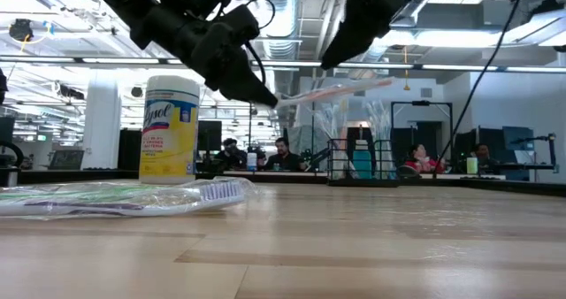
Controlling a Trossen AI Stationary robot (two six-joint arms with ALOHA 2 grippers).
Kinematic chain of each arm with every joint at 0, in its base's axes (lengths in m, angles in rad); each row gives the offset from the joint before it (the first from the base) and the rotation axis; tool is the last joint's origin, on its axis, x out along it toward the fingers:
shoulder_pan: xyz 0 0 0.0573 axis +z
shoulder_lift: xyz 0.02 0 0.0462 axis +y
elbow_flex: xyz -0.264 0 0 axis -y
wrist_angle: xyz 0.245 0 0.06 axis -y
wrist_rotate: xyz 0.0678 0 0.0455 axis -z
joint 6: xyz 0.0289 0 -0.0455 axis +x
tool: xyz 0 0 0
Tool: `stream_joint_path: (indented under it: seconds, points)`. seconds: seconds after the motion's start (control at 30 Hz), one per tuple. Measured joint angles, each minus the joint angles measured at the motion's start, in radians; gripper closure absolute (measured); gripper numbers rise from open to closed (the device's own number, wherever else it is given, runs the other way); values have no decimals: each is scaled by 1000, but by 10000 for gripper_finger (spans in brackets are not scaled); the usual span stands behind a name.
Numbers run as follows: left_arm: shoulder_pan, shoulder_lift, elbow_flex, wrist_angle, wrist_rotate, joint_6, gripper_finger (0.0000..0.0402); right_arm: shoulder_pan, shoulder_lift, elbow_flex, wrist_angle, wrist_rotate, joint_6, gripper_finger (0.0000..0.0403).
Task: Pick & Place toothbrushing station
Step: Put the orange toothbrush into the black mesh organizer
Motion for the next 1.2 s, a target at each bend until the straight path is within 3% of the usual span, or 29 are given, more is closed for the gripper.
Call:
stream_joint_path:
  seconds: [0.1, 0.3, 0.47, 0.83, 1.2]
  points:
    - [16, 0, 1, -4, 0, -46, 355, 14, 45, 44, -42, 23, -10, 189]
    - [35, 0, 4, -9, 32, -102, 357, 45, 148, 141, -145, 165, -33, 189]
    - [44, 0, 13, -9, 54, -164, 355, 59, 227, 220, -200, 187, -57, 189]
    - [61, 0, 46, -10, 133, -244, 355, 85, 335, 291, -259, 338, -105, 193]
    - [75, 0, 47, -14, 133, -263, 354, 97, 373, 321, -249, 366, -133, 280]
